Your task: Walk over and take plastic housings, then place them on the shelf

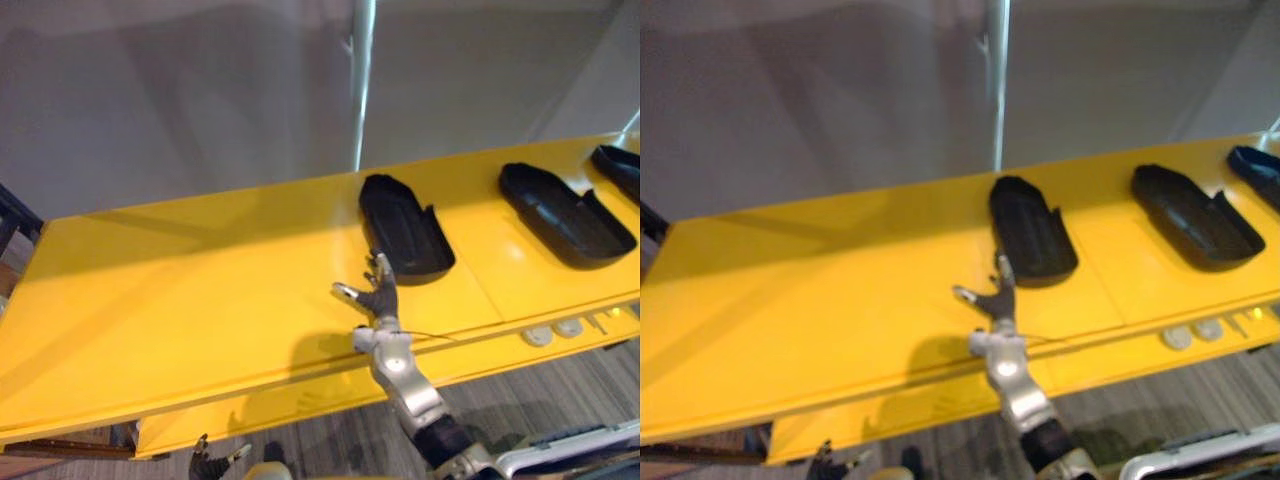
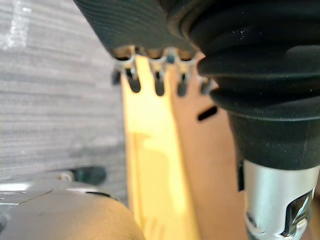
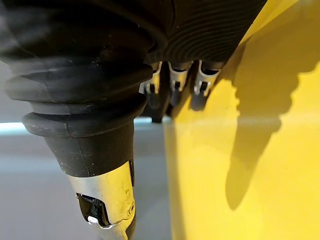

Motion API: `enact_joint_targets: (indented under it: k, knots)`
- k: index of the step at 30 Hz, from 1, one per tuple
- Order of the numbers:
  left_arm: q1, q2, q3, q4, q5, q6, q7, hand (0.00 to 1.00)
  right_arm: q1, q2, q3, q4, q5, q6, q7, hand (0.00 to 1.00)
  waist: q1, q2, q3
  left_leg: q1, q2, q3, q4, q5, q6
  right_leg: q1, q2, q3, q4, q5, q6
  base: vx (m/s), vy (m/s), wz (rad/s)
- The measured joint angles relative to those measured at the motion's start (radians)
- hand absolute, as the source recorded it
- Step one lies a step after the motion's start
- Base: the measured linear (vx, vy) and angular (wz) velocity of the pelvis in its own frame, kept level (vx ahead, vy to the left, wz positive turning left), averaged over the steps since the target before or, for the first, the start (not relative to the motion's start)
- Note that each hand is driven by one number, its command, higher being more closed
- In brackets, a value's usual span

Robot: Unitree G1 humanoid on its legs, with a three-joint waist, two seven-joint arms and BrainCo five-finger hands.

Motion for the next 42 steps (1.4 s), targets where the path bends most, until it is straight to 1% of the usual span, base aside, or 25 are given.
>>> enact_joint_targets:
  k: [3,6,8,12,13,15,17,19,20,22,23,24,25,26,27,28,29,30,31,32,33,35,37,41,42]
  knots:
    - [-0.038,0.013,-0.033,-0.002,-0.01,0.0,-0.001,0.0,-0.041,-0.025,-0.001,-0.065,-0.001,-0.001,0.018,0.0,-0.001,0.009,0.067,-0.03,0.004,0.005,0.001,0.016,0.006,-0.051,0.0,0.015,0.038,0.0,-0.001,-0.07,0.011,-0.05]
    - [-0.055,0.022,-0.034,-0.012,-0.035,-0.002,0.001,0.0,-0.057,-0.031,-0.002,-0.097,-0.014,-0.001,0.026,0.0,-0.002,0.001,0.107,-0.049,0.004,0.006,0.001,0.02,0.01,-0.082,-0.002,0.021,0.059,-0.002,-0.004,-0.05,0.014,-0.02]
    - [-0.064,0.025,-0.035,-0.013,-0.044,-0.003,0.002,0.0,-0.061,-0.036,-0.002,-0.125,-0.025,-0.001,0.026,0.0,-0.001,-0.001,0.125,-0.05,0.004,0.01,0.001,0.019,0.013,-0.09,-0.004,0.026,0.07,-0.006,-0.005,-0.03,0.009,-0.06]
    - [-0.069,0.029,-0.043,-0.012,-0.047,-0.003,0.008,0.0,-0.066,-0.044,0.0,-0.129,-0.04,-0.001,0.029,0.0,-0.002,-0.001,0.131,-0.059,-0.001,0.02,0.019,0.016,0.014,-0.117,-0.016,0.036,0.116,-0.033,0.0,0.0,-0.001,-0.03]
    - [-0.073,0.029,-0.043,-0.014,-0.048,-0.005,0.009,0.0,-0.067,-0.052,0.0,-0.136,-0.04,-0.002,0.034,0.0,-0.002,0.001,0.139,-0.074,-0.001,0.017,0.061,-0.006,0.016,-0.116,-0.021,0.035,0.128,-0.041,0.003,0.01,-0.005,0.03]
    - [-0.075,0.029,-0.045,-0.017,-0.049,-0.005,0.009,0.0,-0.069,-0.065,0.0,-0.159,-0.039,-0.008,0.059,0.0,-0.003,0.005,0.149,-0.087,0.0,0.009,0.098,-0.025,0.019,-0.117,-0.024,0.035,0.137,-0.047,0.003,0.0,0.0,0.0]
    - [-0.075,0.031,-0.048,-0.017,-0.049,-0.006,0.008,0.0,-0.069,-0.069,-0.001,-0.163,-0.035,-0.029,0.11,0.0,-0.005,0.004,0.149,-0.087,0.0,0.004,0.098,-0.026,0.019,-0.117,-0.024,0.033,0.142,-0.053,0.002,0.0,-0.008,0.05]
    - [-0.075,0.031,-0.05,-0.017,-0.048,-0.008,0.006,0.0,-0.072,-0.075,0.007,-0.174,0.003,-0.078,0.218,0.0,-0.005,0.004,0.149,-0.086,0.001,0.0,0.096,-0.026,0.018,-0.116,-0.023,0.03,0.145,-0.057,0.002,0.0,-0.009,0.04]
    - [-0.075,0.031,-0.05,-0.017,-0.048,-0.009,0.004,0.0,-0.072,-0.08,0.015,-0.193,0.019,-0.083,0.256,0.0,-0.005,0.004,0.149,-0.085,0.001,0.0,0.094,-0.026,0.018,-0.116,-0.023,0.03,0.145,-0.057,0.002,0.0,0.0,0.0]
    - [-0.076,0.032,-0.049,-0.015,-0.046,-0.008,-0.002,0.0,-0.086,-0.117,0.055,-0.301,0.109,-0.101,0.406,0.0,-0.007,0.002,0.148,-0.081,0.001,0.001,0.089,-0.026,0.018,-0.112,-0.022,0.03,0.141,-0.057,0.002,0.0,0.0,0.0]
    - [-0.076,0.033,-0.049,-0.015,-0.045,-0.008,-0.003,0.0,-0.092,-0.126,0.058,-0.332,0.139,-0.102,0.445,0.0,-0.007,0.0,0.147,-0.079,0.001,0.001,0.087,-0.026,0.018,-0.11,-0.022,0.029,0.139,-0.057,0.002,0.0,0.0,0.0]
    - [-0.076,0.034,-0.045,-0.015,-0.044,-0.007,-0.007,0.0,-0.106,-0.145,0.05,-0.388,0.193,-0.104,0.508,0.0,-0.008,-0.005,0.148,-0.068,0.001,0.001,0.081,-0.025,0.016,-0.096,-0.021,0.026,0.133,-0.056,0.003,0.0,0.0,0.0]
    - [-0.075,0.033,-0.031,-0.015,-0.038,-0.003,-0.007,0.0,-0.118,-0.158,0.011,-0.431,0.27,-0.101,0.567,0.0,-0.007,-0.014,0.143,-0.044,0.001,0.001,0.064,-0.022,0.013,-0.072,-0.019,0.021,0.119,-0.054,0.006,0.0,0.0,0.0]
    - [-0.072,0.033,-0.024,-0.016,-0.036,-0.002,-0.008,0.0,-0.124,-0.164,-0.019,-0.448,0.317,-0.099,0.595,0.0,-0.007,-0.022,0.138,-0.031,0.0,0.002,0.054,-0.02,0.01,-0.061,-0.018,0.02,0.112,-0.054,0.006,0.04,-0.017,0.01]
    - [-0.068,0.036,-0.015,-0.016,-0.033,-0.001,-0.009,0.0,-0.134,-0.178,-0.097,-0.483,0.406,-0.092,0.639,0.0,-0.007,-0.038,0.128,-0.011,0.0,0.002,0.038,-0.017,0.006,-0.042,-0.015,0.016,0.097,-0.052,0.008,0.0,0.0,0.0]
    - [-0.064,0.043,-0.011,-0.015,-0.028,0.0,-0.012,0.0,-0.135,-0.191,-0.167,-0.509,0.468,-0.082,0.663,0.0,-0.007,-0.054,0.108,-0.008,0.0,0.005,0.023,-0.012,0.003,-0.041,-0.014,0.016,0.09,-0.051,0.01,0.06,-0.017,-0.01]
    - [-0.059,0.051,-0.009,-0.016,-0.027,0.001,-0.013,0.0,-0.14,-0.205,-0.24,-0.529,0.529,-0.074,0.673,0.0,-0.008,-0.069,0.091,0.0,0.001,0.017,0.003,-0.005,0.002,-0.042,-0.012,0.017,0.082,-0.048,0.011,0.05,-0.007,-0.09]
    - [-0.058,0.056,0.003,-0.016,-0.028,0.002,-0.014,0.0,-0.149,-0.221,-0.308,-0.542,0.566,-0.069,0.678,0.0,-0.008,-0.082,0.084,0.006,0.001,0.024,0.003,-0.004,0.001,-0.039,-0.011,0.023,0.076,-0.042,0.012,0.08,0.008,-0.14]
    - [-0.057,0.058,0.021,-0.015,-0.028,0.004,-0.014,0.0,-0.163,-0.241,-0.388,-0.551,0.591,-0.065,0.677,0.0,-0.019,-0.097,0.075,0.015,0.001,0.027,0.003,-0.004,0.001,-0.024,-0.01,0.028,0.06,-0.03,0.014,0.06,0.018,-0.16]
    - [-0.06,0.059,0.029,-0.016,-0.028,0.007,-0.015,0.0,-0.176,-0.264,-0.454,-0.557,0.599,-0.055,0.664,0.0,-0.031,-0.103,0.068,0.028,0.001,0.03,0.003,-0.004,0.001,-0.01,-0.008,0.034,0.049,-0.014,0.014,0.05,0.021,-0.12]
    - [-0.061,0.058,0.029,-0.016,-0.028,0.008,-0.015,0.0,-0.179,-0.276,-0.485,-0.562,0.602,-0.051,0.66,0.0,-0.034,-0.103,0.059,0.03,0.002,0.034,0.003,-0.004,0.001,-0.01,-0.007,0.038,0.047,-0.007,0.015,0.02,0.029,-0.13]
    - [-0.067,0.049,0.054,-0.017,-0.028,0.006,-0.022,0.0,-0.178,-0.315,-0.592,-0.589,0.682,-0.034,0.653,0.0,-0.045,-0.102,0.038,0.036,0.008,0.053,0.002,-0.004,0.001,-0.011,0.0,0.051,0.034,0.022,0.012,-0.01,0.031,-0.2]
    - [-0.068,0.033,0.07,-0.015,-0.032,0.003,-0.024,0.0,-0.171,-0.333,-0.652,-0.596,0.71,-0.029,0.641,0.0,-0.06,-0.104,0.026,0.038,0.01,0.064,-0.004,-0.005,0.002,-0.015,0.002,0.071,0.028,0.029,0.008,-0.05,0.019,-0.18]
    - [-0.067,0.028,0.105,0.031,-0.047,0.001,-0.035,0.0,-0.072,-0.34,-0.763,-0.602,0.706,-0.029,0.596,0.0,-0.061,-0.108,-0.02,0.025,0.028,0.106,-0.006,-0.009,0.0,-0.053,0.018,0.112,0.011,0.033,0.003,-0.1,-0.018,-0.38]
    - [-0.064,0.024,0.118,0.053,-0.05,0.001,-0.036,0.0,-0.01,-0.34,-0.802,-0.602,0.695,-0.03,0.564,0.0,-0.068,-0.105,-0.032,0.022,0.033,0.115,-0.007,-0.007,-0.004,-0.059,0.024,0.124,0.001,0.034,0.001,-0.08,-0.05,-0.26]
